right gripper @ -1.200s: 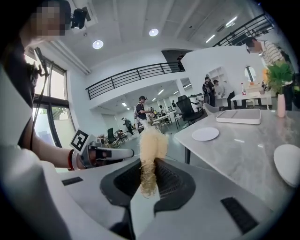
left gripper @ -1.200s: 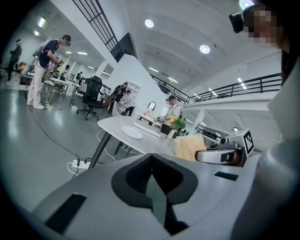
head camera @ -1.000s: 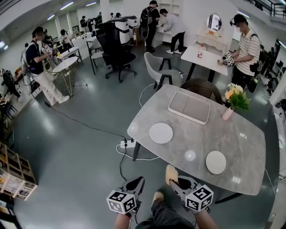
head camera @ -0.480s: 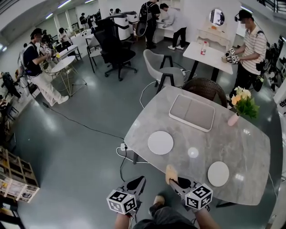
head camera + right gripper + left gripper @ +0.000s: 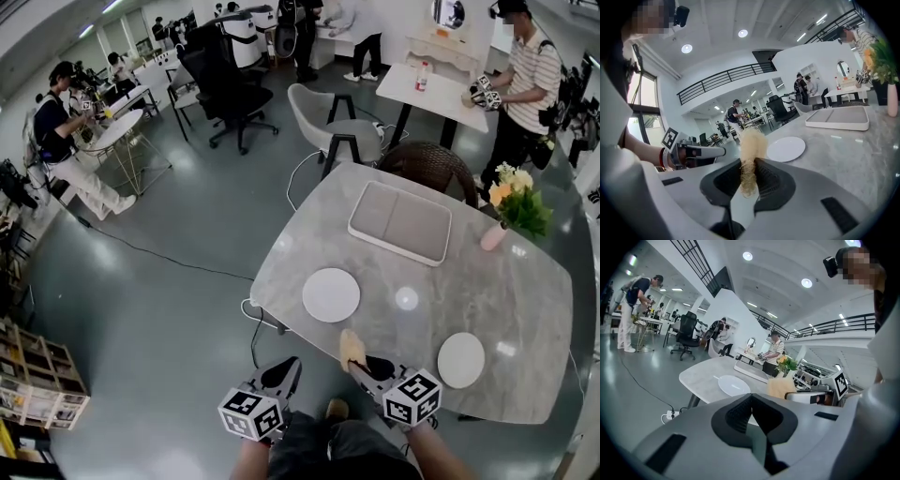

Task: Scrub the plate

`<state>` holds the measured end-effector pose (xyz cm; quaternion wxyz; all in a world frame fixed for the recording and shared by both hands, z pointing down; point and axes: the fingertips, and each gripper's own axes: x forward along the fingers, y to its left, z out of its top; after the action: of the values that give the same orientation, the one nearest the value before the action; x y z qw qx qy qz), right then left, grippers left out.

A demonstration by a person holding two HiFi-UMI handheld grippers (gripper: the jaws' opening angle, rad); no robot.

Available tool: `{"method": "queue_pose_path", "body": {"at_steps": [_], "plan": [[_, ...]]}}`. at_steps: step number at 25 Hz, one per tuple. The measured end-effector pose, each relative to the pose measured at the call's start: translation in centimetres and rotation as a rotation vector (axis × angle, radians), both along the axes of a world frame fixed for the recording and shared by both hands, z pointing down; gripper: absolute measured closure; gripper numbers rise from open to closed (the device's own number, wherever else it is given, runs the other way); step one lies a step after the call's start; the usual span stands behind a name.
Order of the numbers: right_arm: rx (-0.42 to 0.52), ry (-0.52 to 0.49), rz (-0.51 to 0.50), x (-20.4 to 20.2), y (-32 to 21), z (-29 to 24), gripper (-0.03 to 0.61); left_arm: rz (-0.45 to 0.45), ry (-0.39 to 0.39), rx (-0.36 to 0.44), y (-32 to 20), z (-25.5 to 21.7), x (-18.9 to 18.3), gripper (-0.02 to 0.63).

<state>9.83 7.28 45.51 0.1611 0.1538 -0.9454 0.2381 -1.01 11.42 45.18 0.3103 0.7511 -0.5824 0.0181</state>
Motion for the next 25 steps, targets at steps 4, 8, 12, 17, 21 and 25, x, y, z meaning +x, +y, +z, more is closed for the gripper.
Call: {"method": "queue_pose_path", "body": {"at_steps": [4, 8, 12, 17, 21, 25], "plan": [[-0.021, 0.01, 0.018, -0.4, -0.9, 0.7, 0.508, 0.029, 0.011, -0.01, -0.9, 0.6, -0.5, 0.6], [-0.007, 0.039, 0.043, -0.5, -2.7, 1.0, 0.508, 0.025, 0.075, -0.039, -3.1, 2.6, -1.5, 0.6], [-0.012, 0.071, 0.108, -0.5, -5.2, 0.8, 0.508, 0.096, 0.113, -0.036, -7.8, 2.3, -1.9, 0.6], [-0.021, 0.098, 0.169, -2.2, -8.1, 0.8, 0.508, 0.153, 0.109, -0.053, -12.3, 2.0, -4.0, 0.6], [-0.025, 0.099, 0.171, -4.7, -9.5, 0.8, 0.508, 0.154, 0.119, -0.114, -13.7, 3.6, -5.8, 0.6], [-0.029, 0.117, 0.192, -6.0, -10.3, 1.0, 0.508, 0.188, 0.138, -0.174, -15.0, 5.4, -6.3, 0.6]]}}
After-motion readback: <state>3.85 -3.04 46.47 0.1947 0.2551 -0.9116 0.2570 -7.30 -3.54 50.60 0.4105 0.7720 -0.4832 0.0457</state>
